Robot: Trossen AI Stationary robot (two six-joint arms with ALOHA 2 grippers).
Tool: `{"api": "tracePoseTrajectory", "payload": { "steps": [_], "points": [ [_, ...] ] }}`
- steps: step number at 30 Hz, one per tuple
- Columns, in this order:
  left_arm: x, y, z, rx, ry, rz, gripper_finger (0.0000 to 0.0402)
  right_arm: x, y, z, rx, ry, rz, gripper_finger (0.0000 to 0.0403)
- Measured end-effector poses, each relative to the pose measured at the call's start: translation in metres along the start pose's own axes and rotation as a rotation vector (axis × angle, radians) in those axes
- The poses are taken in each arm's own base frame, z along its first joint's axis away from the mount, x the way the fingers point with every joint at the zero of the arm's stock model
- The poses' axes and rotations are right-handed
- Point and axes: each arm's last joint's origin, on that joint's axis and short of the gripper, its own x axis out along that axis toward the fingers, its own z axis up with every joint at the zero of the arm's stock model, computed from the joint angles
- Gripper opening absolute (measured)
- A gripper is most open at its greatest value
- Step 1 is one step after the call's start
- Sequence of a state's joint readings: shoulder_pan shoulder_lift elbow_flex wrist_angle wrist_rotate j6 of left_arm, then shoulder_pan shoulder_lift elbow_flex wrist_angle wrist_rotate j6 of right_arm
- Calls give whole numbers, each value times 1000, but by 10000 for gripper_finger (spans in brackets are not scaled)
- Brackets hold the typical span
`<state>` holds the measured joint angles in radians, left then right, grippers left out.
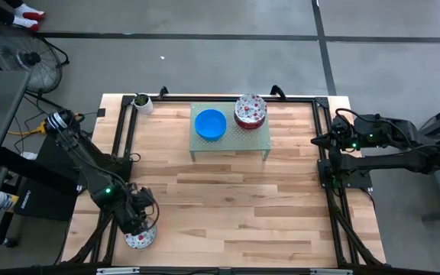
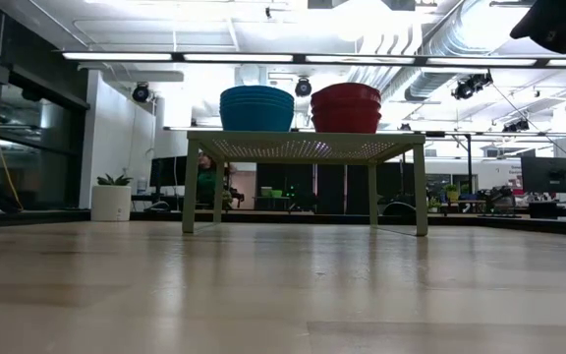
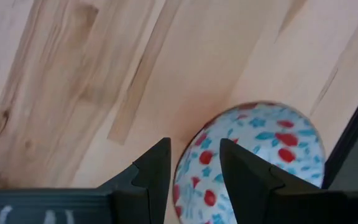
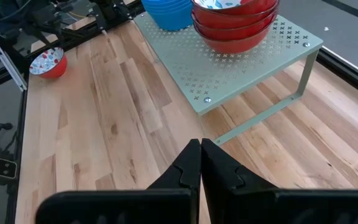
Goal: Pick & Place Mini bowls
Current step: Stack the red bowl on top of the red bowls on the shelf
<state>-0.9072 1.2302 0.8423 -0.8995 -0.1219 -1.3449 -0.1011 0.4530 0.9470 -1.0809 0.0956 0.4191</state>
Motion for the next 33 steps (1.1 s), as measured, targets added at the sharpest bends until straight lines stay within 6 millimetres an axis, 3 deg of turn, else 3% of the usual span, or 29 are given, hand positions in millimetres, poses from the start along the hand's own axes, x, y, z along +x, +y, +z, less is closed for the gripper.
{"api": "tracePoseTrajectory", "payload": {
  "steps": [13, 33],
  "points": [
    [10, 3, -31, 122, 88, -10, 135, 0, 0, 0, 1, -6, -15, 0],
    [39, 18, -39, 71, 164, -44, 131, 0, 0, 0, 27, -7, -17, 0]
  ]
}}
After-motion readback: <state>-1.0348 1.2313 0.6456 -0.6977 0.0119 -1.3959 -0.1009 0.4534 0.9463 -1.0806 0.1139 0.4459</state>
